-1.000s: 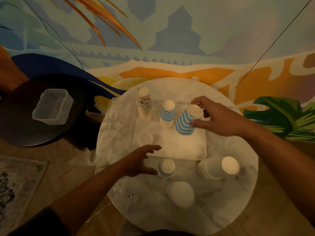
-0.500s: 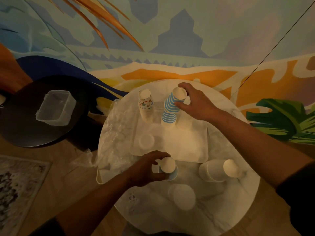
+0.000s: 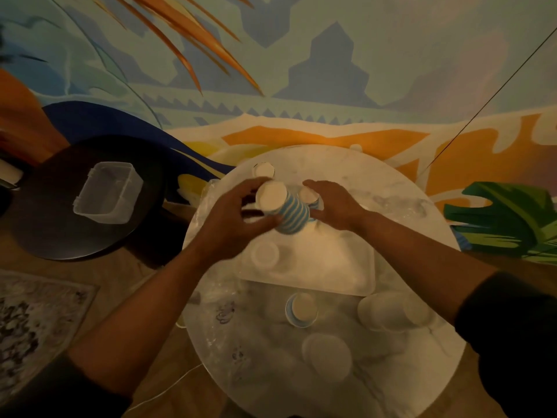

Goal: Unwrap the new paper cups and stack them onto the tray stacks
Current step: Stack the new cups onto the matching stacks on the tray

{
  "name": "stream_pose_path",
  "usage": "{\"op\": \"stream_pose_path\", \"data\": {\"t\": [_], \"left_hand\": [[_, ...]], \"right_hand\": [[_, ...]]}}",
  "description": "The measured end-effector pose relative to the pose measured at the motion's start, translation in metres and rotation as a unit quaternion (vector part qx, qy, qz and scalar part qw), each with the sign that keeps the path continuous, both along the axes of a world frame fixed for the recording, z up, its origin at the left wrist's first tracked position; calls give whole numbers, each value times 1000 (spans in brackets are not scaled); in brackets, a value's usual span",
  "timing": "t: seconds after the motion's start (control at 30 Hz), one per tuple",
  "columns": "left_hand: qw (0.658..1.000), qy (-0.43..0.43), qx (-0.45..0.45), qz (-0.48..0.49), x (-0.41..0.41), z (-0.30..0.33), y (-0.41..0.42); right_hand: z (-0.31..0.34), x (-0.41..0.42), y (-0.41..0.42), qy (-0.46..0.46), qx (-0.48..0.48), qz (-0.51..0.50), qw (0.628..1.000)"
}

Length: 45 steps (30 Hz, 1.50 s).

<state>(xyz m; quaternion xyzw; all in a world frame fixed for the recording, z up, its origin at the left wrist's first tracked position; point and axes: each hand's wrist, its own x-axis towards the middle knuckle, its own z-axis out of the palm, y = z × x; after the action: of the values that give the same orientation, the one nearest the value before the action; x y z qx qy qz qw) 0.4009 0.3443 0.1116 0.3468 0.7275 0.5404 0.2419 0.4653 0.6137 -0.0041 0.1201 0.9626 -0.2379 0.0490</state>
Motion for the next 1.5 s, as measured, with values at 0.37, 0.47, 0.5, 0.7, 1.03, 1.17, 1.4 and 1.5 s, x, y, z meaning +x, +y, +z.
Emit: {"op": "stream_pose_path", "data": {"t": [0.37,0.47,0.5,0.7,1.03,1.17,1.4,1.5], "left_hand": [[997,73,-14,32,-40,-66,96],[995,80,-48,17,-43,-87,107],[995,84,-59,14,-43,-93,110],[989,74,-129,20,-43,-112,121],[986,69,-145,-43,-11,-90,43],[974,63,-186,-113,12,-112,-6],[960,6,-219,-175,57,-154,-50],[959,-9,-206,-194,75,-161,-51]], "right_hand": [[84,75,-36,-172,131,22,976],[87,110,-68,-141,27,96,985],[84,120,-77,-135,11,131,982],[47,143,-112,-154,3,227,962],[22,144,-110,-128,-32,217,967],[41,145,-106,-88,-62,201,974],[109,129,-72,14,-70,145,987],[128,108,-45,45,-38,98,993]]}}
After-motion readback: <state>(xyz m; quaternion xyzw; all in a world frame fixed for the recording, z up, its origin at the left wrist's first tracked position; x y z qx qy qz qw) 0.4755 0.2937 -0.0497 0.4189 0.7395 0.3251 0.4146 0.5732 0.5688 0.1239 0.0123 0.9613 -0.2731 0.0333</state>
